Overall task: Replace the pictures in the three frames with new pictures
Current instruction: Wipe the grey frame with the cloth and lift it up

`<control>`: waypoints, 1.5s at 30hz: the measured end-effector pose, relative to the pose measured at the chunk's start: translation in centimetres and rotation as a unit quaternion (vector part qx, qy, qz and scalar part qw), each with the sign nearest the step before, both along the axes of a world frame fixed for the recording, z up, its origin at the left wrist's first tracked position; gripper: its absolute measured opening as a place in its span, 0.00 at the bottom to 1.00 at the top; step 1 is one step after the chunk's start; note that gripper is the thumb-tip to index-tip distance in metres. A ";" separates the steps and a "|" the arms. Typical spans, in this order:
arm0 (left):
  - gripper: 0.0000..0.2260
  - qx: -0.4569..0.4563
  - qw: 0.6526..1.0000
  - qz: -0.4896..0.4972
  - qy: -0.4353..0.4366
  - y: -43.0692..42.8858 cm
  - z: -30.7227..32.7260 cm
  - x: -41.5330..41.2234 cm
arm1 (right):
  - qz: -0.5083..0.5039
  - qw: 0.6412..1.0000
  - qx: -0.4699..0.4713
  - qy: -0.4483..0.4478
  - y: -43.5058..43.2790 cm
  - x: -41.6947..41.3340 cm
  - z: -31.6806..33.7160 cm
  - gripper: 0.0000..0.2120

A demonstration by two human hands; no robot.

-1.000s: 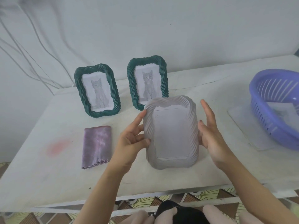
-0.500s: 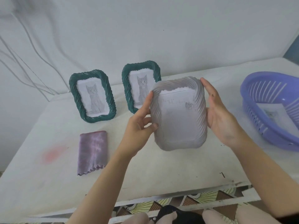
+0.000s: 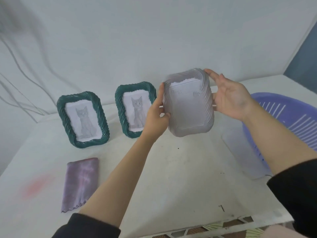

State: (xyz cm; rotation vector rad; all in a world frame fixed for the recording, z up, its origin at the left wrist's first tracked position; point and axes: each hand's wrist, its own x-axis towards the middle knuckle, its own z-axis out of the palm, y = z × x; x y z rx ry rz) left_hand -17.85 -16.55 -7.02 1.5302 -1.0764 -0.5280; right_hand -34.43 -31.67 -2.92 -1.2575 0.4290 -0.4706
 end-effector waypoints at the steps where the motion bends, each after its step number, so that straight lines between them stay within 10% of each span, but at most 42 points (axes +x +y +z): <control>1: 0.40 0.002 1.000 0.003 -0.002 -0.5 0.0 0.0 | 0.003 1.000 0.011 0.000 -0.7 -0.1 0.0 0.17; 30: 0.40 0.006 0.997 0.065 -0.052 -0.6 -2.5 -3.6 | -0.010 0.993 -0.015 0.116 -2.4 -1.8 -2.5 0.09; 38: 0.41 0.006 0.996 0.073 -0.048 -0.3 -2.2 -4.0 | 0.015 0.968 -0.031 0.247 -1.8 -0.9 -3.2 0.26; 45: 0.42 0.005 0.996 0.080 -0.037 -0.8 -2.1 -3.7 | 0.036 0.987 0.054 0.145 -2.3 -1.0 -2.8 0.26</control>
